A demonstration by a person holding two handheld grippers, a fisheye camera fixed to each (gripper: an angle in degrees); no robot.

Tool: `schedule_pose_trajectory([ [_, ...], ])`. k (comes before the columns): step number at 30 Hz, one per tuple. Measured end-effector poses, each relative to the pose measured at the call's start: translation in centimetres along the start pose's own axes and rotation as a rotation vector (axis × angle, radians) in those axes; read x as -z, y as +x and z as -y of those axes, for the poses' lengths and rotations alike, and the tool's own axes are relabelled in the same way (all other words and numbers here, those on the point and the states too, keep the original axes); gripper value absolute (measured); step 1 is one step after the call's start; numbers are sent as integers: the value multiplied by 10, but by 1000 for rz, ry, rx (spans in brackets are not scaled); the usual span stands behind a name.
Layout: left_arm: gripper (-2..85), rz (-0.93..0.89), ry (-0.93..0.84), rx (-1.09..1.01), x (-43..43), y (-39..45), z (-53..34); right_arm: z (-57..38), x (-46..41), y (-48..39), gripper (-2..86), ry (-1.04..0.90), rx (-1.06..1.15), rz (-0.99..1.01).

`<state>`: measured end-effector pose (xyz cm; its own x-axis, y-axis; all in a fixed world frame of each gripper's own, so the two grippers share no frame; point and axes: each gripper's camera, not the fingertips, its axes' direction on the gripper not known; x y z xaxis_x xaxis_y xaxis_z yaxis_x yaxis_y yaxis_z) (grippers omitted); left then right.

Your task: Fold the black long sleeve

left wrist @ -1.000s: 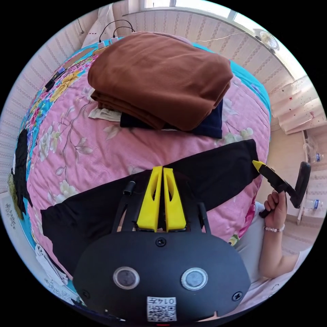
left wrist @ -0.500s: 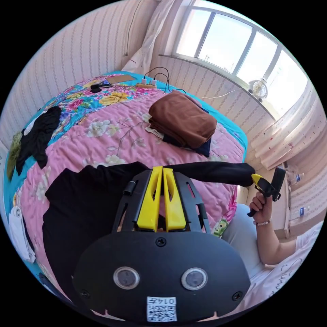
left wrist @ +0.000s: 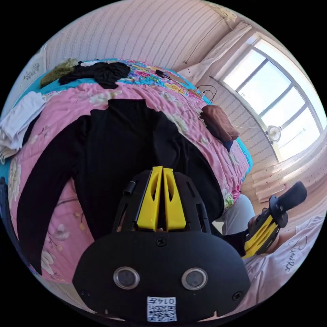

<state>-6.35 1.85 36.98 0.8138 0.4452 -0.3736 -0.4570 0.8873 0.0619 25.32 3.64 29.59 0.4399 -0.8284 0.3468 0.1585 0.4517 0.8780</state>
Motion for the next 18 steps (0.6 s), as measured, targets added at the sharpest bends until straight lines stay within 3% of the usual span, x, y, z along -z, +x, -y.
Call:
schedule_pose_trajectory([
  [8, -10, -34, -14, 153, 6, -71, -42, -2, -125, -6, 80, -343, 103, -96],
  [13, -9, 7, -21, 22, 17, -73, -11, -17, -91, 70, 83, -226, -54, -169],
  [18, 1, 18, 18, -89, -1, -52, 72, -10, -35, 205, 82, -21, -341, -444],
])
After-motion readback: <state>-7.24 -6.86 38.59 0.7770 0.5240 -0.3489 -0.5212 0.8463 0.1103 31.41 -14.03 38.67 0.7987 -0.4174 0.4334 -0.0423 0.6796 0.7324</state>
